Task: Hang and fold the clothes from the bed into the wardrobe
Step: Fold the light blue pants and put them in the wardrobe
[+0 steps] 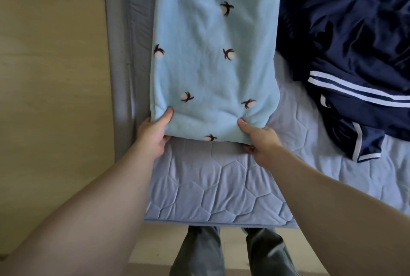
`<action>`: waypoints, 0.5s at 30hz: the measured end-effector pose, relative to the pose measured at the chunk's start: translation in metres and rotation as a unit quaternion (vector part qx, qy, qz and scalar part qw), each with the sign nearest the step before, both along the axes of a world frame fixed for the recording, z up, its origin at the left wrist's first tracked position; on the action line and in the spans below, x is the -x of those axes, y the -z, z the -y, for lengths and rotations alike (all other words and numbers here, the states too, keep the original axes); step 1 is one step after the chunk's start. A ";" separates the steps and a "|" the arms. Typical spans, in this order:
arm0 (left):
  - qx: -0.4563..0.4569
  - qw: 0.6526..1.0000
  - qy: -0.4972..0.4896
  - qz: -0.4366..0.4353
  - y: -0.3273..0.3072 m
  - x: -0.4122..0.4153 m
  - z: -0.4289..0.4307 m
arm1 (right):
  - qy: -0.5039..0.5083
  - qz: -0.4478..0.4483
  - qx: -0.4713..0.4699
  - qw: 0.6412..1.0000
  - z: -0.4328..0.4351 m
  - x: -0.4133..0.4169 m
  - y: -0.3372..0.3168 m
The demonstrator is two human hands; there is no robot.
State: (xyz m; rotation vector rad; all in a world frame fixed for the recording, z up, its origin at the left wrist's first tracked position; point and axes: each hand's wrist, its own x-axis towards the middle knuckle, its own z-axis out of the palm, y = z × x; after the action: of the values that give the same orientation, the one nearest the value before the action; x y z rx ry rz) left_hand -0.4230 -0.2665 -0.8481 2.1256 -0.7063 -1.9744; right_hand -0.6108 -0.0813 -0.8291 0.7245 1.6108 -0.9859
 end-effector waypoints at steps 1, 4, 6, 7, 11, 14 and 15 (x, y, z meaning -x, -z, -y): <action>0.003 1.000 -0.002 -0.009 0.000 -0.001 0.000 | 0.001 0.004 0.001 1.000 0.000 0.001 0.000; 0.012 0.999 -0.014 -0.040 -0.004 0.001 -0.004 | -0.001 0.008 0.000 1.000 0.001 0.006 -0.002; 0.007 0.998 -0.025 -0.061 -0.008 0.000 -0.008 | -0.006 0.000 0.002 1.000 0.001 0.006 -0.003; 0.004 0.997 -0.027 -0.070 -0.011 -0.003 -0.009 | -0.008 -0.003 0.002 1.000 0.000 0.004 -0.005; 0.013 0.994 -0.022 -0.105 -0.022 -0.016 -0.015 | -0.012 -0.014 0.026 0.999 -0.010 -0.003 -0.017; 0.027 0.995 -0.008 -0.093 -0.035 -0.028 -0.031 | -0.023 -0.014 0.041 0.999 -0.031 -0.011 -0.029; 0.029 0.996 0.001 -0.087 -0.040 -0.034 -0.039 | -0.023 -0.013 0.039 0.999 -0.041 -0.014 -0.033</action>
State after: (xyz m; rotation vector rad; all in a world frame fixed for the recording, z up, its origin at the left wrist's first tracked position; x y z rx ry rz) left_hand -0.3891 -0.2273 -0.8085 1.8926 -0.7246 -2.0817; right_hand -0.5964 -0.0404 -0.7964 0.6219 1.5943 -1.0235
